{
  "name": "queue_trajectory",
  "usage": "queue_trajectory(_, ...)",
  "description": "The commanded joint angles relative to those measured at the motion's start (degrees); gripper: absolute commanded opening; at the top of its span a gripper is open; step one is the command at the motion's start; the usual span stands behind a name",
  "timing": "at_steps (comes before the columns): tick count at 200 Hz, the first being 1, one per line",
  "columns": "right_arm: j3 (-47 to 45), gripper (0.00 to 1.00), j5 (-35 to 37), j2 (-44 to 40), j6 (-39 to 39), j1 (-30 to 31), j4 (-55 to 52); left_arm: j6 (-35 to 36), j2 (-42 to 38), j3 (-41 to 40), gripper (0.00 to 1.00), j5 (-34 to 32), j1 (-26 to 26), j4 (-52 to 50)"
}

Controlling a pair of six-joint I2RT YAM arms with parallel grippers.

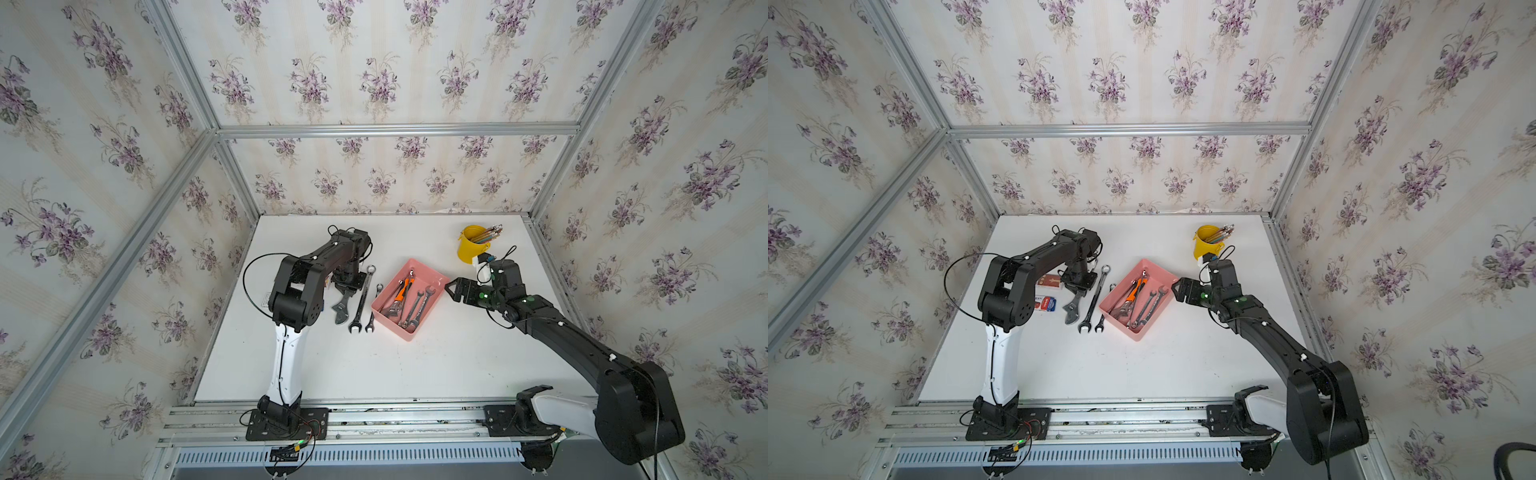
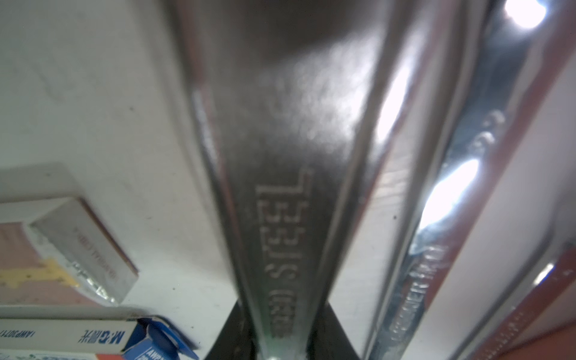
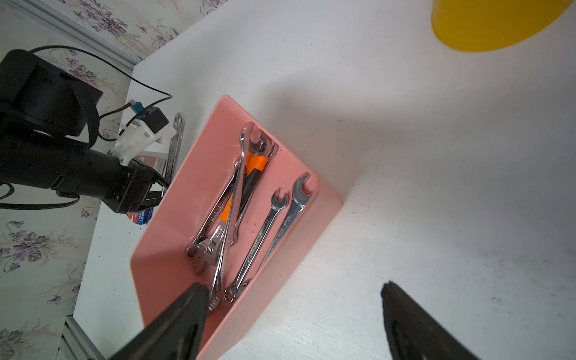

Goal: Take out the wrench from the storage box
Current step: Place the wrench at the center of the board, then adjust the storage box at the center of the board.

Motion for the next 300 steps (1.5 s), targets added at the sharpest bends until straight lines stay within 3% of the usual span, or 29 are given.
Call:
queue_trajectory(1, 0.1, 0.91, 0.54, -0.23, 0.42, 0.23, 0.12, -1.31, 0.32, -1.36, 0.27, -0.59, 0.32, -0.56)
queue_trajectory(86, 0.0, 0.91, 0.89, -0.05, 0.77, 0.94, 0.13, -3.11, -0.05, -3.44, 0.41, -0.02, 0.88, -0.99)
queue_trajectory(131, 0.36, 0.91, 1.14, -0.56, 0.95, 1.11, -0.55, -3.85, -4.48, -1.21, 0.49, 1.64, 0.8, -2.93)
queue_trajectory(159, 0.76, 0.91, 1.3, -0.67, 1.3, 1.42, -1.58, -4.56, -7.92, 2.0, 0.54, 3.83, 0.61, -5.19)
queue_trajectory(186, 1.2, 0.91, 1.51, -0.33, 1.81, 2.11, -2.07, -6.05, -10.09, 4.62, 0.54, 10.46, -0.4, -5.0)
queue_trajectory(197, 1.28, 0.91, 1.62, -0.15, 2.03, 2.47, -2.07, -6.37, -10.38, 5.56, 0.59, 11.83, -1.72, -4.72)
queue_trajectory(260, 1.73, 0.91, 2.25, 0.38, 2.51, 3.49, -1.7, -8.48, -9.28, 6.92, 0.59, 17.7, -7.63, 0.92)
queue_trajectory(300, 1.7, 0.91, 2.57, 0.21, 2.33, 3.48, -1.85, -7.68, -7.58, 6.97, 0.56, 16.55, -9.7, 1.06)
